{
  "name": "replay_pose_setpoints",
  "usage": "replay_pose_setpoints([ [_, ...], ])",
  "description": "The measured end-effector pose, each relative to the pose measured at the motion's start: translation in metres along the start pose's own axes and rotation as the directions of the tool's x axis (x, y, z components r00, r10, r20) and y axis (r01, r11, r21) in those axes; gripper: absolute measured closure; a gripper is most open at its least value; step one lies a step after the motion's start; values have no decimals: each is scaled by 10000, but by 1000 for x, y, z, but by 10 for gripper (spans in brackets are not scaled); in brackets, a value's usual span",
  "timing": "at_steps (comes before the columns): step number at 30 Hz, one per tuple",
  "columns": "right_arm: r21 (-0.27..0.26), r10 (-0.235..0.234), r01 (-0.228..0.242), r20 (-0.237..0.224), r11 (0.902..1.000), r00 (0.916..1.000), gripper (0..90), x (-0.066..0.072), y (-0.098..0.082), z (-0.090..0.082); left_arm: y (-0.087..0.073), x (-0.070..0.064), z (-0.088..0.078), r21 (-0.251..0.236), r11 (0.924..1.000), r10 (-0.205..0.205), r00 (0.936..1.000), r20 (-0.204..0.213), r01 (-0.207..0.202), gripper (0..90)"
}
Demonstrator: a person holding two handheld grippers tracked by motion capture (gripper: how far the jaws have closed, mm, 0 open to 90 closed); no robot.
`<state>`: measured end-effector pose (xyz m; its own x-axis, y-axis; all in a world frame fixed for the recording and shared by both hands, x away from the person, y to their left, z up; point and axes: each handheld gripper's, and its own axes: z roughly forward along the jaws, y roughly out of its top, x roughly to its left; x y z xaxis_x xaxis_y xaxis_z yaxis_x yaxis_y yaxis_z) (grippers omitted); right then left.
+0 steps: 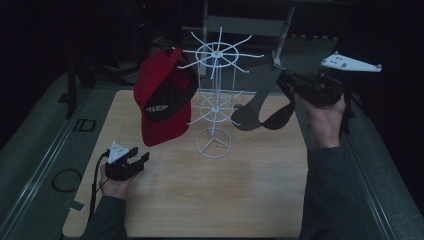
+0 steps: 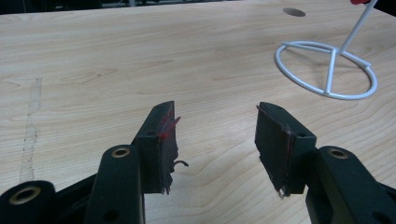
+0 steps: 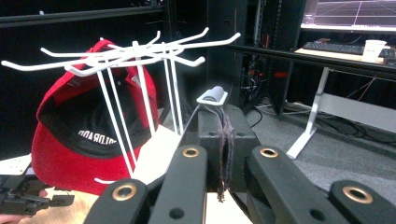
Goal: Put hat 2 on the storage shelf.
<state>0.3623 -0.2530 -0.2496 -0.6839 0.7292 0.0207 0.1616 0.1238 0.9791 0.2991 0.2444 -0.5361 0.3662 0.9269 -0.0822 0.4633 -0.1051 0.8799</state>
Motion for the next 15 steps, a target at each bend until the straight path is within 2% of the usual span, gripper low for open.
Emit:
replay_pose_setpoints([
  [15,-59,-330,330,95,9994,9994,878,6,17,1,0,0,1,21,10000,-46,10000,59,46,489],
])
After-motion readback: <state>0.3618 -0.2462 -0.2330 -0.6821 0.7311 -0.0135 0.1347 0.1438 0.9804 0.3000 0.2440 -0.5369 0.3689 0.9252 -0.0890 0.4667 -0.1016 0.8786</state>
